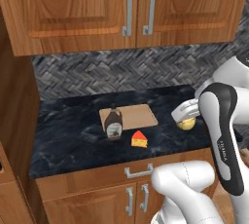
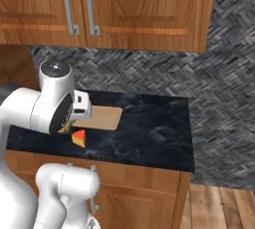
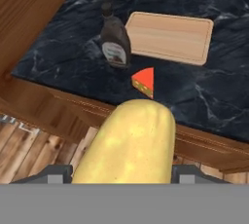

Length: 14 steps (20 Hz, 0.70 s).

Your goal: Retrieve the reheated potato from the microwave, then place the potato, cheese, and condiment on the cutting board.

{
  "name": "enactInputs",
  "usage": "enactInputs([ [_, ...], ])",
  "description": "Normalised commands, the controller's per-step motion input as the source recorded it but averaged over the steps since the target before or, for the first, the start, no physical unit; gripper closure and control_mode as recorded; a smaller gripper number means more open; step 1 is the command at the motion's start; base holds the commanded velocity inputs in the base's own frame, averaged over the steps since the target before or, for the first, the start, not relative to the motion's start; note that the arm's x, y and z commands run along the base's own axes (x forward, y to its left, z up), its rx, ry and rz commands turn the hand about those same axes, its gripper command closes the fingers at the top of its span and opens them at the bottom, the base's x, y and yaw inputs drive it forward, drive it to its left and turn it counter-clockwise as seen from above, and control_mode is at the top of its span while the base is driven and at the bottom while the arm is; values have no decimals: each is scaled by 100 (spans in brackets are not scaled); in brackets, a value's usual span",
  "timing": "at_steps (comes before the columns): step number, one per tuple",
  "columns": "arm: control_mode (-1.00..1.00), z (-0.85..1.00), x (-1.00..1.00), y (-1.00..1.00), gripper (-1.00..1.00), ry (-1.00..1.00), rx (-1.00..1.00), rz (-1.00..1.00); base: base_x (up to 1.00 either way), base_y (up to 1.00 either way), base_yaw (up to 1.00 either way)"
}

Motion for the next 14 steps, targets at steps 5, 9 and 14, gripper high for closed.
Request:
enactInputs([
  [5,100,0,0,0,100,0,0,0,44,0,0],
  [9,100,0,0,0,100,0,0,0,49,0,0],
  [14,100,0,0,0,100,0,0,0,36,0,0],
])
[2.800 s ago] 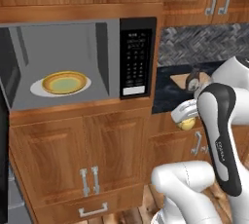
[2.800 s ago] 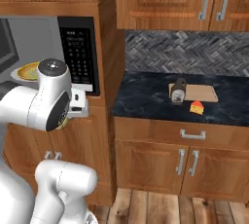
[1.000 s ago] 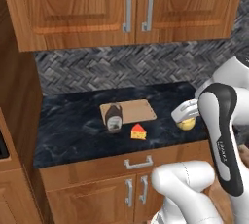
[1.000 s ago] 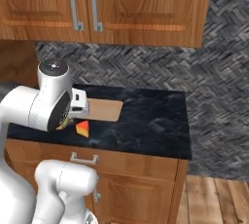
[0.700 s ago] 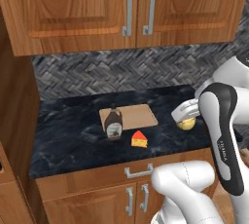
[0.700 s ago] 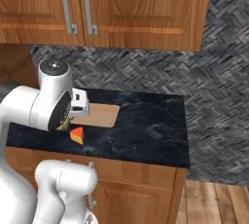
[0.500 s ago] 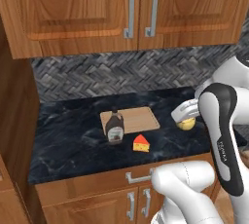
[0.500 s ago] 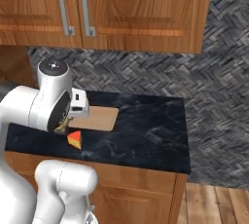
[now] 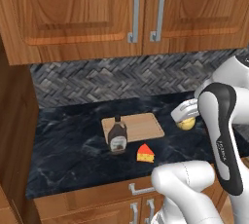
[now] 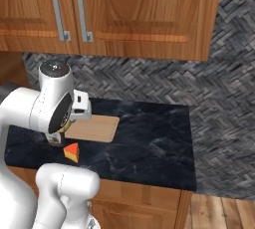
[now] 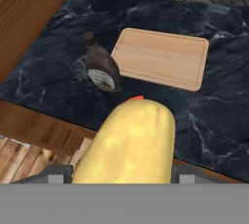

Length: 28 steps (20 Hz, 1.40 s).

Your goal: Retrieve the reheated potato from the microwave, then place the potato, cheese, and condiment on the cutting board.

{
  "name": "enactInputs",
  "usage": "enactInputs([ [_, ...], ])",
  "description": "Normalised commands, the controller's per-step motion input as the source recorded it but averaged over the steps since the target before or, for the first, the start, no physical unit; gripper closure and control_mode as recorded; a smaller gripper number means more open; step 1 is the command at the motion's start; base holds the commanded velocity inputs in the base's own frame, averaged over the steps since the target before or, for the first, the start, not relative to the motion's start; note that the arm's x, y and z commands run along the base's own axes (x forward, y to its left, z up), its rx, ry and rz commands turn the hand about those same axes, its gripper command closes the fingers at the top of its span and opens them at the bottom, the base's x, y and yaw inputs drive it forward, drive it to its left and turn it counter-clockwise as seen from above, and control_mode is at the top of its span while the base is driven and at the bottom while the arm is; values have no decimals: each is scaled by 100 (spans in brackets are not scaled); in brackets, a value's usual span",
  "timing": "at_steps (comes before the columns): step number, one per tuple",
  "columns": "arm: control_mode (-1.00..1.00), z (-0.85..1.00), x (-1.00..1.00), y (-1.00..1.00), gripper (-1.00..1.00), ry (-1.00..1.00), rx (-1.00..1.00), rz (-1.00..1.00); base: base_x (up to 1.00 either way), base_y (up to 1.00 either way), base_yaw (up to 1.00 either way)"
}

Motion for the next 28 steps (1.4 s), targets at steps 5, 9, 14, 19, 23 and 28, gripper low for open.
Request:
enactInputs([
  [5,100,0,0,0,100,0,0,0,40,0,0],
  [9,100,0,0,0,100,0,0,0,9,0,0],
  [14,100,0,0,0,100,0,0,0,0,0,0],
  [19,100,0,0,0,100,0,0,0,0,0,0],
  [23,-100,0,0,0,100,0,0,0,0,0,0],
  [28,-100,0,0,0,100,0,0,0,0,0,0],
])
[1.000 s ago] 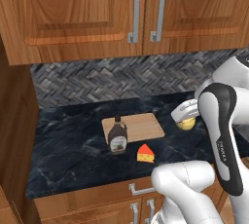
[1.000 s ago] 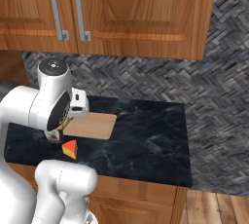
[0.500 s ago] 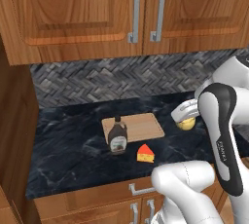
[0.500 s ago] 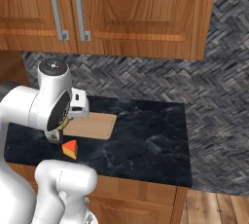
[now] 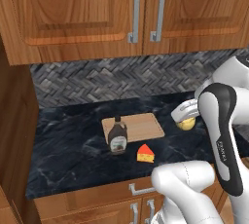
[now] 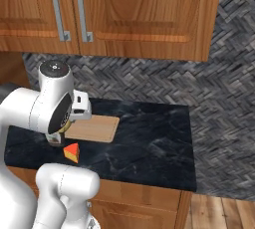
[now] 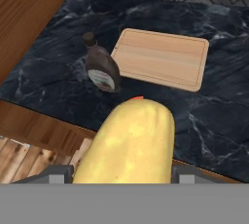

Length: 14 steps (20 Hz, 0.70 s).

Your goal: Retrieve the reheated potato from the microwave, then place the potato, cheese, and condiment on the cutting board.

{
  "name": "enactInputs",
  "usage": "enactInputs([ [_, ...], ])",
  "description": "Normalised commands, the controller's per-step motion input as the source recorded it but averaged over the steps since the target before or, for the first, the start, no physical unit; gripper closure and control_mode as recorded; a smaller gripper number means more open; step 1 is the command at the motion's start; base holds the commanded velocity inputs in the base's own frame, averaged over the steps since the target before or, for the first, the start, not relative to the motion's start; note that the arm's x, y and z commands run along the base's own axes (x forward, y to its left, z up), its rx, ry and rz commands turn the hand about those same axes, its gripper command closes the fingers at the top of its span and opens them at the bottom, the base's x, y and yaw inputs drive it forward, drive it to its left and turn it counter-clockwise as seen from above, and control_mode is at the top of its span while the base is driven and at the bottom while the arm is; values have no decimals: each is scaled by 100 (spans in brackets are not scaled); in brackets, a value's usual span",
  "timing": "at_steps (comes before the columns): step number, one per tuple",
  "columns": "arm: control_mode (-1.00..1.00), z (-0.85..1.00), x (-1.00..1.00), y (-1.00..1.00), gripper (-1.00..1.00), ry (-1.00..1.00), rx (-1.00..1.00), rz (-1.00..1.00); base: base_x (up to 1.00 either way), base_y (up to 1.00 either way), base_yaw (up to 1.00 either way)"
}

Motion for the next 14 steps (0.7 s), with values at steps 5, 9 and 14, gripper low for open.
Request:
enactInputs([
  [5,-100,0,0,0,100,0,0,0,0,0,0],
  [9,-100,-3,6,-2,100,0,0,0,0,0,0],
  [14,-100,-1,36,-15,100,8,0,4,0,0,0],
])
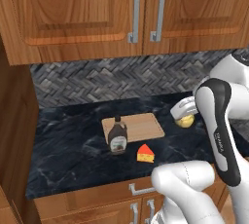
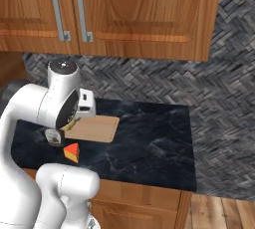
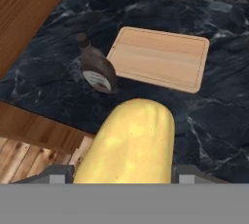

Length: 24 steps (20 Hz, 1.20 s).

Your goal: Retrieve the reheated potato from the microwave, then place the potato, cheese, and condiment on the cutting board.

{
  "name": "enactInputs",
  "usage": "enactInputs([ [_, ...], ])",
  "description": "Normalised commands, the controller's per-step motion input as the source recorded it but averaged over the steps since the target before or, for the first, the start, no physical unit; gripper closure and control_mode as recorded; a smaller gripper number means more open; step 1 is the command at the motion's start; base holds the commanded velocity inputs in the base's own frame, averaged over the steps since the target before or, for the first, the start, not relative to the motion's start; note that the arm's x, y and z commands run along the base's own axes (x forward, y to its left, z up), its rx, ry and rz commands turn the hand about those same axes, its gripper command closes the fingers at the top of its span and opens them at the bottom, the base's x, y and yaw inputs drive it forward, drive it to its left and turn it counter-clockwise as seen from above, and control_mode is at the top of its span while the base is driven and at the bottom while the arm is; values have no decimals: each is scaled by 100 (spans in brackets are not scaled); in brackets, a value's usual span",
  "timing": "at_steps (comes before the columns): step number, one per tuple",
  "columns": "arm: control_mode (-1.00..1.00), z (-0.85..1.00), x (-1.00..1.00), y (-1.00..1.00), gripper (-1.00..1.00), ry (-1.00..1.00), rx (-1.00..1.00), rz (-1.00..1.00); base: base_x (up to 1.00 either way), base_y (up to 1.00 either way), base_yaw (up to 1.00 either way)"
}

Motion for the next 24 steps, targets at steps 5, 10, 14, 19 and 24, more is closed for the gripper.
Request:
enactInputs([
  [5,-100,-6,38,-26,100,9,0,10,0,0,0],
  [10,-100,-31,30,-10,100,2,-8,4,0,0,0],
  [14,-100,-42,34,2,100,0,-14,0,0,0,0],
  [19,-100,-28,44,-5,100,0,0,0,0,0,0],
  [24,-100,-25,48,-4,100,1,0,0,0,0,0],
])
